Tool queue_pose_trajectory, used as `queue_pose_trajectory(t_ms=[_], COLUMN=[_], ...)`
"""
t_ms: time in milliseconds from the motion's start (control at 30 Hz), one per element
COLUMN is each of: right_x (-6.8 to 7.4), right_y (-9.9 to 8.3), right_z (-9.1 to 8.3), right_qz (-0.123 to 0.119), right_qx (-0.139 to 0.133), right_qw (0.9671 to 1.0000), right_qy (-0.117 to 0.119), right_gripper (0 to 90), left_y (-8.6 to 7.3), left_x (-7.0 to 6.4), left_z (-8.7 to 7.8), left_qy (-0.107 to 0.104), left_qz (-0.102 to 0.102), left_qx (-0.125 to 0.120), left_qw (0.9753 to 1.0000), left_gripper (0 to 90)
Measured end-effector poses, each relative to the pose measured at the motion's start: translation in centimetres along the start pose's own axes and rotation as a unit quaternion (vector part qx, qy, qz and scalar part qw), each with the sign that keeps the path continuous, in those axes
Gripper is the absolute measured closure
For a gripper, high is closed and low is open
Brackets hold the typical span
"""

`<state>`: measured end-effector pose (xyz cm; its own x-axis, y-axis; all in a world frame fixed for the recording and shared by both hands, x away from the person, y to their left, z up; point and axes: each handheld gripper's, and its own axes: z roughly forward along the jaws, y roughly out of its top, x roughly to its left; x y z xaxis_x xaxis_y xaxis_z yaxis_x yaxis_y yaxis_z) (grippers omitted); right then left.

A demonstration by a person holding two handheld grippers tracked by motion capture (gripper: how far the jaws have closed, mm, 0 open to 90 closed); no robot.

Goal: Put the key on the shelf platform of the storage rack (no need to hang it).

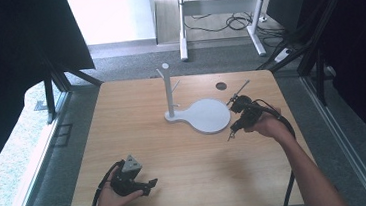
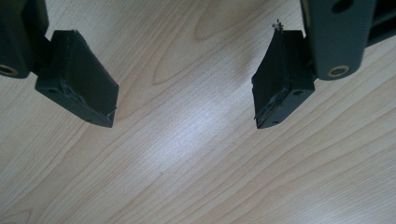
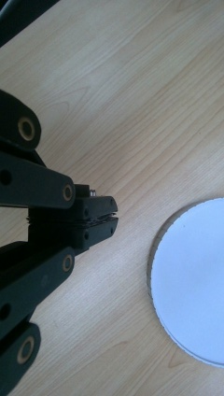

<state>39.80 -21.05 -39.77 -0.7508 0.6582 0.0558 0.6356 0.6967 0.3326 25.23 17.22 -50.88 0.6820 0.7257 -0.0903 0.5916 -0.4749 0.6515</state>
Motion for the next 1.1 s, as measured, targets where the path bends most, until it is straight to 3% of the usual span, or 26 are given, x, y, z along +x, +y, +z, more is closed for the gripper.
queue_pose_trajectory(t_ms=[467, 1100], right_x=[-1.5, -2.6], right_y=[1.9, 4.7], right_z=[0.0, 1.0], right_qz=[0.010, 0.018], right_qx=[-0.015, -0.006], right_qw=[0.9998, 0.9998], right_qy=[0.004, 0.002], right_gripper=[89.8, 89.8], left_y=[-0.1, -0.1], left_x=[0.2, 0.2], left_z=[-0.1, -0.1], left_qy=[0.001, 0.002], left_qz=[-0.002, -0.003], left_qx=[-0.001, 0.002], left_qw=[1.0000, 1.0000], left_gripper=[23.0, 23.0])
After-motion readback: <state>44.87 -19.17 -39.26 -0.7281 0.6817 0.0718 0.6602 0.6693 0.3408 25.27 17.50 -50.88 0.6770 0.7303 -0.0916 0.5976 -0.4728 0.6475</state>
